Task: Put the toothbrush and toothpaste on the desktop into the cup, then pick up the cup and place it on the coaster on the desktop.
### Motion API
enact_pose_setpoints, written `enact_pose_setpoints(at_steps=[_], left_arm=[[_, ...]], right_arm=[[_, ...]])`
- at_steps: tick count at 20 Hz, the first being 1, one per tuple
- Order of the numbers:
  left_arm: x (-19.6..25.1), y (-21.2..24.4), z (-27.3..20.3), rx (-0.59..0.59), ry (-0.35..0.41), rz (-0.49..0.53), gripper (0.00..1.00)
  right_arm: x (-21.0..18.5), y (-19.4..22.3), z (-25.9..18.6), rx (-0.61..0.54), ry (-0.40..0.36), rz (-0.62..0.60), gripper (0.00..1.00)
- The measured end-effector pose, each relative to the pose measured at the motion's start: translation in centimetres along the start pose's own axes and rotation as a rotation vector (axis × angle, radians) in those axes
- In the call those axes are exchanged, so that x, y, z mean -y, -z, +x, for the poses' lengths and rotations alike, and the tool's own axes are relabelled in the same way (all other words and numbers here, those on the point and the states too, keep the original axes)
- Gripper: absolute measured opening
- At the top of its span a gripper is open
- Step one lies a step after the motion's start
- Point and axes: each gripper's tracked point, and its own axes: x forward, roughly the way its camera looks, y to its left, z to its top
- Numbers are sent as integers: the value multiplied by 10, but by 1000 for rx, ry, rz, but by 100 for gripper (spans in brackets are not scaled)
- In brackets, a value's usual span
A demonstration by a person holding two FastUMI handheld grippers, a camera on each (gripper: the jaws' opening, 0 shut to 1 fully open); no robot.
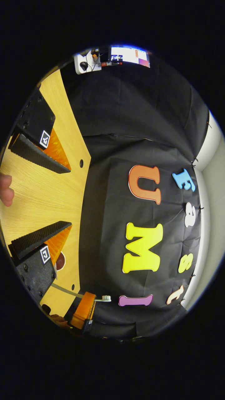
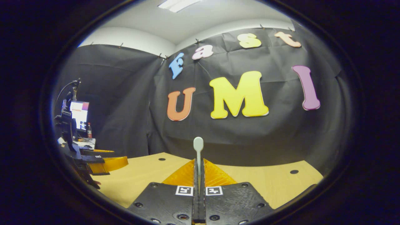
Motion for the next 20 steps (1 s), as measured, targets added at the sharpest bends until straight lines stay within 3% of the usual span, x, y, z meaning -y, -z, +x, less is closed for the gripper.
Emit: enact_pose_setpoints(at_steps=[4,13,14,15,17,20], left_arm=[[-5,5,-11,-17,-6,-12,97],[-28,8,-11,-6,-51,-2,97],[-29,10,-9,-11,-49,-8,89],[-29,11,-8,-15,-48,-11,97],[-29,10,-6,-10,-49,-15,97],[-30,15,2,-26,-51,-15,97]], right_arm=[[-11,-3,17,72,-36,-22,0],[-25,18,51,85,-54,-52,0],[-22,20,52,83,-51,-67,0],[-22,21,52,84,-52,-75,0],[-24,24,55,82,-61,-82,2],[-23,31,51,55,-75,-86,24]])
